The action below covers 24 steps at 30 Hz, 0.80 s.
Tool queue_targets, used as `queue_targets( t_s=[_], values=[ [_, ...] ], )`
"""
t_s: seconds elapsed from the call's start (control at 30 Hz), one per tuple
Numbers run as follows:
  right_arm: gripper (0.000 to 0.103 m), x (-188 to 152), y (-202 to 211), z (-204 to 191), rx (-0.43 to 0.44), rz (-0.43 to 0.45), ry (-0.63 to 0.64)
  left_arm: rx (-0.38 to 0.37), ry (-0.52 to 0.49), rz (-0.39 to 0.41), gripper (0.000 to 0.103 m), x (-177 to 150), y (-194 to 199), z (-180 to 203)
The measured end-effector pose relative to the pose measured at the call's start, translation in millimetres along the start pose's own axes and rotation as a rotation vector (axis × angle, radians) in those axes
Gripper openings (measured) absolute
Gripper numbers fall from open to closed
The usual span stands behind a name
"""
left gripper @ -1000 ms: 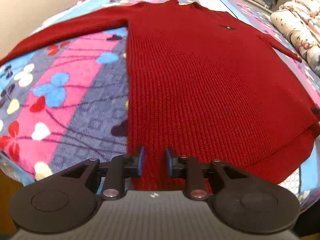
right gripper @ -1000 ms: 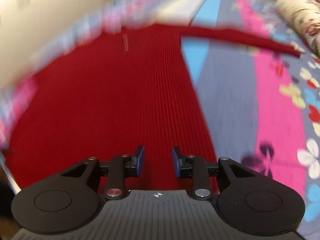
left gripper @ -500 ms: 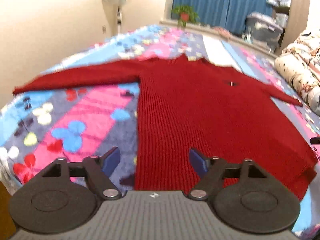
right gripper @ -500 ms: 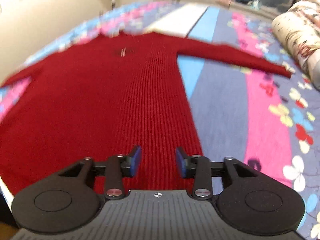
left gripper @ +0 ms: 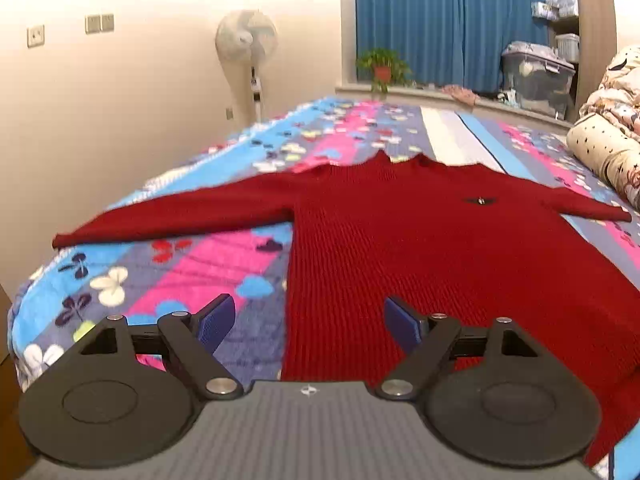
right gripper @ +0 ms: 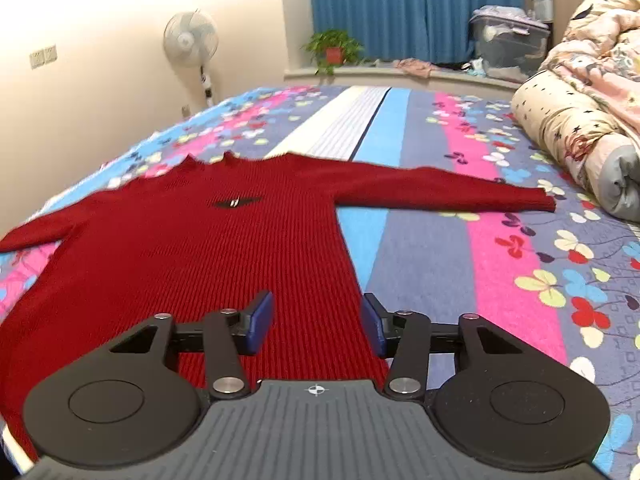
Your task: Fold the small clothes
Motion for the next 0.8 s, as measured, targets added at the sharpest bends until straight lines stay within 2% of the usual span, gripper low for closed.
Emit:
queue_targets(
  t_s=[0.1, 0.27, 0.33, 0.5, 0.7, 0.8],
  values=[
    [0.044, 4, 3, -1, 0.009, 0.027, -0.022, -0.026, 0.009, -0.011, 0.086, 2, -2, 3],
    [0.044, 7, 2, -2, 0.019, 0.024, -0.037, 0.0, 0.06, 0.01, 0.086, 16, -2, -4],
    [0.044, 8, -1, -4, 0.004, 0.018, -0.018, 0.032, 0.055, 0.018, 0.086, 27, -2, -7],
    [0.044, 5, -15, -6, -0.077, -0.046, -0.004, 0.137, 0.008, 0.065, 0.086, 68, -2, -12],
    [0.045, 6, -27, -14, -0.092, -0.076, 0.03, 0.116, 0.05, 0.094, 0.086, 128, -23, -29],
    [0.045, 5, -33, -17, -0.09, -0.096, 0.04, 0.125, 0.05, 0.082, 0.086, 144, -45, -39]
  ],
)
Point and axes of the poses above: each gripper's, at about its wrist camera, not at the fingertips, and y roughly against the way its jaws point, z to its right, x to its top, the point moved 7 cm from there along -y, roughly the way its jaws point, and after that the axes turned 14 degrees about -z, right-handed, at the moved point
